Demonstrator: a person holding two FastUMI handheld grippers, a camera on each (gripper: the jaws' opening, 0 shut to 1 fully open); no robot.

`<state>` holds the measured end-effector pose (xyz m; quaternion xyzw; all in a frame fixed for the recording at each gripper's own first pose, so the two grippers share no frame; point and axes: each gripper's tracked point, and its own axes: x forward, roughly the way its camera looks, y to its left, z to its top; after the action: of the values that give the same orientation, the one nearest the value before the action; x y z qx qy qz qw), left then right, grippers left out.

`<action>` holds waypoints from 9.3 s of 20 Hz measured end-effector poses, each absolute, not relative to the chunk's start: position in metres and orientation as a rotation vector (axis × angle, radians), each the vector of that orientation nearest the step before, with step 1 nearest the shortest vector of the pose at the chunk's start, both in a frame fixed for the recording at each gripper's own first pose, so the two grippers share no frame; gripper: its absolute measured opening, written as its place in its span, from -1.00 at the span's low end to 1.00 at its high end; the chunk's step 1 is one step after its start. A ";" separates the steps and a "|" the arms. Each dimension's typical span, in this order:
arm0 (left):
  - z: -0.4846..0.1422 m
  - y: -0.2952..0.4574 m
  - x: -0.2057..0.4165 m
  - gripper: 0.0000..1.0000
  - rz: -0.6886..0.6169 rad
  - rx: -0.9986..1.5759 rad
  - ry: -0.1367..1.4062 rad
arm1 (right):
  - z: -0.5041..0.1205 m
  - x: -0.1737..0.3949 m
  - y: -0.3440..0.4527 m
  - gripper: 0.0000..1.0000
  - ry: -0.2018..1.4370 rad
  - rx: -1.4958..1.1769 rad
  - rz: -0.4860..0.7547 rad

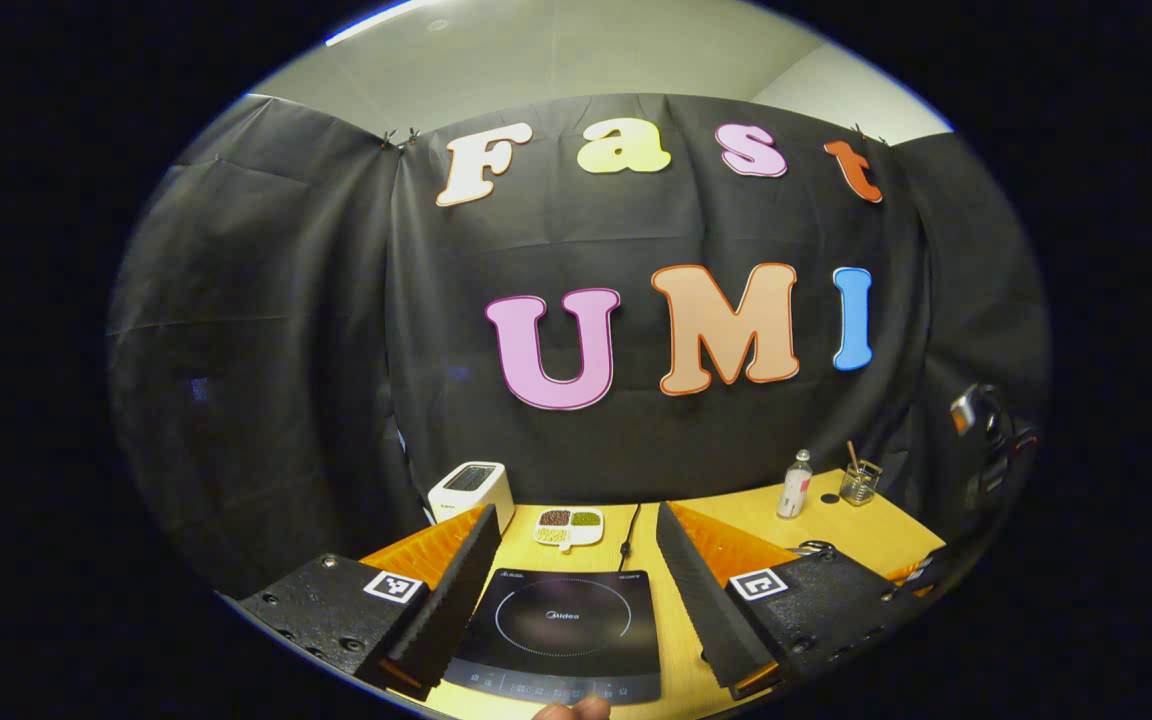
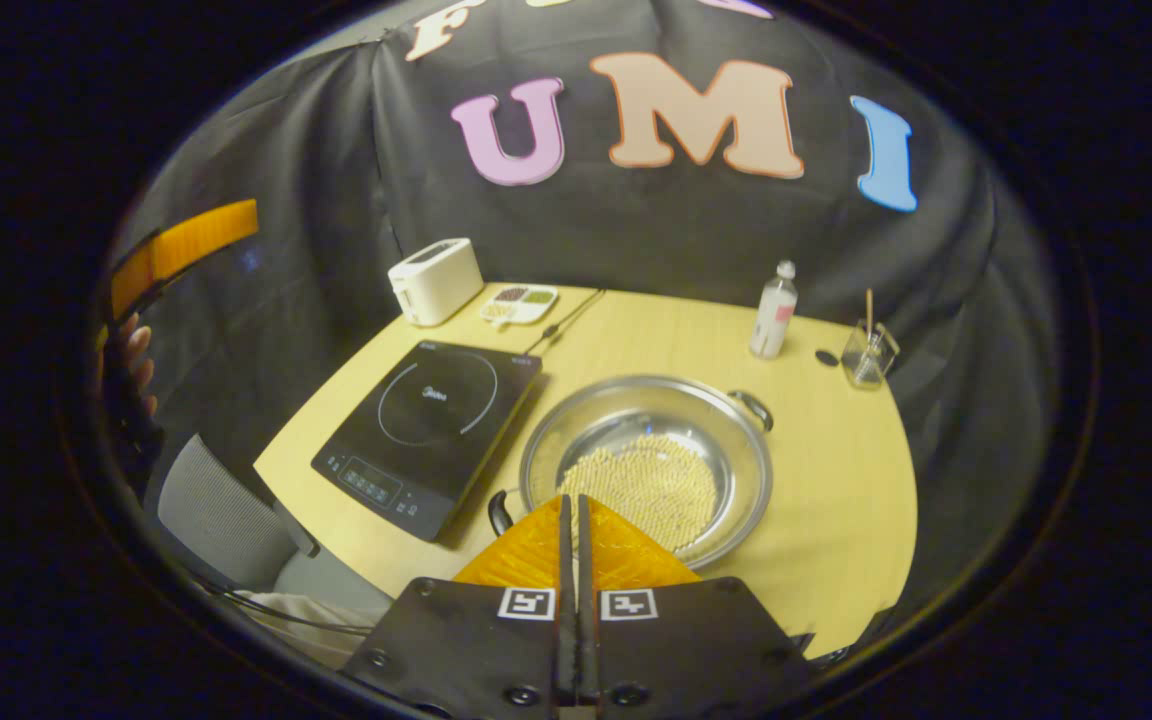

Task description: First push the handle of the pot to place it horizontally, then grasp the pot with both hands and set it on the induction cooktop.

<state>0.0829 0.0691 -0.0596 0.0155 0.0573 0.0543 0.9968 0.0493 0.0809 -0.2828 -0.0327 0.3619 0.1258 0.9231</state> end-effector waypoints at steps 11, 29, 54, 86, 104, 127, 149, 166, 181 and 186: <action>-0.118 0.108 0.159 0.92 -0.047 -0.025 0.203 | -0.397 0.026 0.101 -0.94 1.083 -0.153 0.125; -0.175 0.149 0.209 0.92 -0.166 -0.097 0.284 | -0.440 0.069 0.169 -0.99 1.212 -0.173 0.027; -0.183 0.099 0.174 0.89 -0.268 -0.169 0.363 | -0.345 0.112 0.101 -0.87 0.933 0.134 -0.130; -0.414 -0.072 0.158 0.76 -0.089 -0.228 1.005 | -0.414 0.195 -0.105 0.49 1.010 -0.016 0.034; -0.399 -0.060 0.150 0.15 -0.087 -0.221 1.039 | -0.407 0.186 -0.096 -0.05 1.051 0.113 0.039; -0.367 0.185 0.170 0.11 -0.154 -0.237 0.948 | -0.356 0.171 0.150 -0.05 1.050 0.137 -0.048; -0.366 0.273 0.209 0.53 -0.098 -0.065 0.810 | -0.375 0.184 0.229 0.14 1.136 0.098 -0.029; -0.232 0.158 0.120 0.86 0.039 0.011 0.648 | -0.263 0.144 0.094 1.00 0.744 0.204 0.066; -0.003 -0.064 0.015 0.91 -0.072 0.150 0.212 | -0.021 0.029 -0.059 0.84 0.209 0.203 0.075; 0.074 -0.058 -0.011 0.97 -0.075 0.043 0.019 | 0.074 -0.015 -0.038 0.84 -0.010 0.044 0.063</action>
<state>-0.0108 -0.0576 0.0738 0.0215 0.0096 -0.0376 0.9990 -0.0149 -0.0378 0.0740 0.0220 -0.0050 0.0313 0.9993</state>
